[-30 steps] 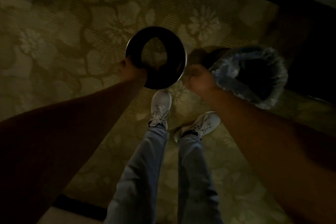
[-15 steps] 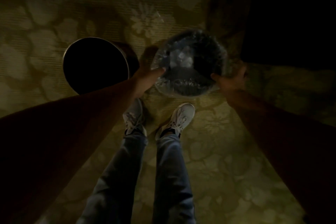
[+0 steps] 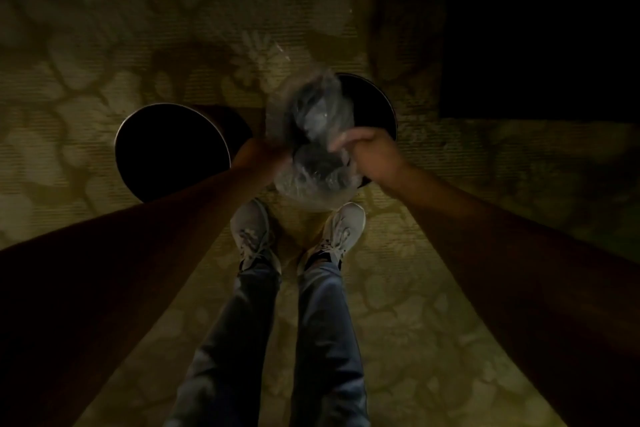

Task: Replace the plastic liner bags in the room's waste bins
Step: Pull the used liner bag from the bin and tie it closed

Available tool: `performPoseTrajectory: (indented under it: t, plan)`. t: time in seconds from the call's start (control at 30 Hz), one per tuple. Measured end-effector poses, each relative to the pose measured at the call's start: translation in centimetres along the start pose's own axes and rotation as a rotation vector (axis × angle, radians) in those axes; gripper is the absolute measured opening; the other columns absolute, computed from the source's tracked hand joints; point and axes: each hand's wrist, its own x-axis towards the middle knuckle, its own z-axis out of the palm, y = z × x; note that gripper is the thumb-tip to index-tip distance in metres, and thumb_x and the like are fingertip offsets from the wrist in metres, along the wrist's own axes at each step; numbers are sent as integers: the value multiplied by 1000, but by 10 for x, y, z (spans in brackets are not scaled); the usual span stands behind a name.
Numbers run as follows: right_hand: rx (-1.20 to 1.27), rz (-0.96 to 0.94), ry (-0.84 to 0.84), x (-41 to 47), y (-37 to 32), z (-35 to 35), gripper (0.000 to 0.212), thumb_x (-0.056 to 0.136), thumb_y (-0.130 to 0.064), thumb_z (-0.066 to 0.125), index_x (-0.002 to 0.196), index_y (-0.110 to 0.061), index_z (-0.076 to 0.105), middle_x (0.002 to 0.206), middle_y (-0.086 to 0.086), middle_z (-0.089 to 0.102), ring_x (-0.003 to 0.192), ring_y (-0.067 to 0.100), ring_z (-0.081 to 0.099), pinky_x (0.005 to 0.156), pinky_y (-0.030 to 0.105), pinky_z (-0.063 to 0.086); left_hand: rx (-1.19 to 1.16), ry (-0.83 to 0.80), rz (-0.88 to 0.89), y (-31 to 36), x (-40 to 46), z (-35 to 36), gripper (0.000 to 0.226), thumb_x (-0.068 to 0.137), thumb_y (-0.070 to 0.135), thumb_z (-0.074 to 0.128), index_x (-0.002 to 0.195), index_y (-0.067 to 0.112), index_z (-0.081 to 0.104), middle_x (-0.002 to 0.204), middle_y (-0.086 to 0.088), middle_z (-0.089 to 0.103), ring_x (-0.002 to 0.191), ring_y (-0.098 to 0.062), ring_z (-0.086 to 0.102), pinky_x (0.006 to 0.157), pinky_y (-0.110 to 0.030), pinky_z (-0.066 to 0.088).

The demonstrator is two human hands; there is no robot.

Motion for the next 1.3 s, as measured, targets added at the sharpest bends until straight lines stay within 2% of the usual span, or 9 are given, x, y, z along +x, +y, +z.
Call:
performPoseTrajectory:
  t: [0.1,0.17,0.23,0.33,0.5,0.7,0.9,1.07,1.3]
  plan:
    - [-23,-1,-175,-22,-17,15,29,83,13,50,70,-3,70,72,2,67,67,3,64,65,17,51,-45,-20,40,10,-15,-2,28,92,19,66,114,3,68,106,-17,70,100,-31,67,79,-34,57]
    - [-11,11,-226,-41,-22,18,25,83,14,49,70,1,66,69,5,63,65,6,60,61,15,47,-67,-29,49,14,-28,-6,29,95,13,61,119,-4,64,86,-5,65,80,-20,66,56,-16,48]
    - [46,68,-236,-60,-26,14,34,87,10,46,64,-9,62,66,3,60,65,12,57,60,17,47,-122,-41,61,17,-40,-11,24,94,13,61,114,-1,66,81,-2,62,80,-23,68,60,-19,51]
    - [155,117,-106,-83,-35,-4,32,85,2,48,63,-18,61,71,7,58,69,21,56,66,28,45,-192,-78,90,30,-67,-19,5,94,12,59,90,9,61,87,-8,65,75,-21,66,73,-35,56]
    - [360,221,140,-138,-73,-41,22,84,-5,51,76,-19,66,86,10,54,81,25,46,71,40,36,-294,-16,146,54,-138,-46,12,94,15,59,83,12,56,59,-3,58,39,-6,54,38,-18,41]
    - [364,220,345,-244,-134,-81,18,91,-7,56,88,-18,69,92,9,65,77,23,57,59,31,46,-378,-28,170,80,-252,-115,4,97,16,58,99,13,60,78,-7,60,59,-17,54,50,-25,44]
    - [196,226,526,-364,-195,-135,10,90,-18,64,96,-12,68,96,12,69,87,28,67,87,45,58,-437,60,241,108,-383,-221,13,97,10,54,106,14,63,86,-8,64,58,-15,58,39,-20,44]
    - [44,197,520,-448,-246,-177,6,91,-9,61,86,-8,57,81,10,56,62,18,52,55,29,44,-438,251,256,116,-464,-302,8,98,12,52,91,16,52,75,-12,54,51,-18,48,37,-21,36]
    - [321,64,517,-529,-316,-210,24,91,8,49,99,-7,66,91,11,57,69,17,52,51,23,43,-826,349,336,140,-566,-354,30,105,10,38,86,24,56,80,-5,53,59,-13,47,58,-27,49]
